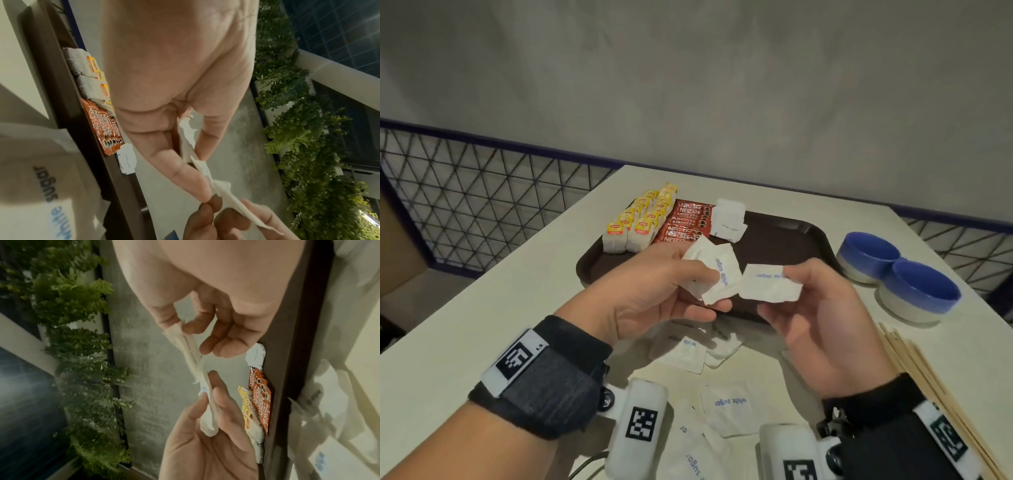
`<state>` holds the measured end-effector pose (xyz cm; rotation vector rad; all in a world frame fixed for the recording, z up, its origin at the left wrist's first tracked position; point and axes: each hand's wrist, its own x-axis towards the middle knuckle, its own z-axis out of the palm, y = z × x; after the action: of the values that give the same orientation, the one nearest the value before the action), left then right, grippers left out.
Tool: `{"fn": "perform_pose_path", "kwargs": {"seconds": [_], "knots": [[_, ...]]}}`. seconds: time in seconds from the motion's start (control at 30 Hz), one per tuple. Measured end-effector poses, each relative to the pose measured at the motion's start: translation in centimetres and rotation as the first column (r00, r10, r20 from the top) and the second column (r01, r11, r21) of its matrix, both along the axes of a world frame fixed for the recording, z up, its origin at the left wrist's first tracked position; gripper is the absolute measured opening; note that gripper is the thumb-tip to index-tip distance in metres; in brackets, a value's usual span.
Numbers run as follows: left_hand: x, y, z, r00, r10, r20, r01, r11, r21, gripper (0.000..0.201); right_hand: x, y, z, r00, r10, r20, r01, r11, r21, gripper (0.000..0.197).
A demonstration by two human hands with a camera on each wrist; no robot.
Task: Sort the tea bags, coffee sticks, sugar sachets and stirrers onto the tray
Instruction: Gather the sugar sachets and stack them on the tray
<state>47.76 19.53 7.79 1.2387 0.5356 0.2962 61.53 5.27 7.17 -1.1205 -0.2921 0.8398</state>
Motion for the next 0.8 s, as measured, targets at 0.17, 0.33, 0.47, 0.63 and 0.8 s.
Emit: {"fn": "perform_pose_path", "kwargs": {"seconds": [0.17,0.33,0.47,0.63,0.8], "knots": [[0.1,0.0,-0.3,1.000,0.018,0.009,-0.018,0.998,0.058,0.027,0.1,-0.4,0.0,1.000,0.010,-0.014,-0.010,1.000,0.025,0.035],[0.3,-0.2,-0.3,0.999,0.021,0.029,-0.023,0.996,0.089,0.020,0.5,-0.3,0.2,0.990,0.057,-0.128,-0.040,0.991,0.129,0.010],[0.5,-0.2,-0.4,0.999,0.010,0.054,-0.015,0.996,0.083,0.021,0.4,-0.2,0.0,0.978,0.109,-0.179,-0.078,0.982,0.171,0.016],[0.1,0.2,-0.4,0.991,-0.058,0.118,0.051,0.997,0.060,0.027,-0.4,0.0,0.2,0.978,0.142,-0.154,-0.111,0.974,0.197,0.031],[0.1,0.3,-0.5,0.992,-0.068,0.109,0.057,0.994,0.095,0.040,-1.1,0.1,0.4,0.967,0.249,-0.045,-0.240,0.960,0.145,0.046]]}}
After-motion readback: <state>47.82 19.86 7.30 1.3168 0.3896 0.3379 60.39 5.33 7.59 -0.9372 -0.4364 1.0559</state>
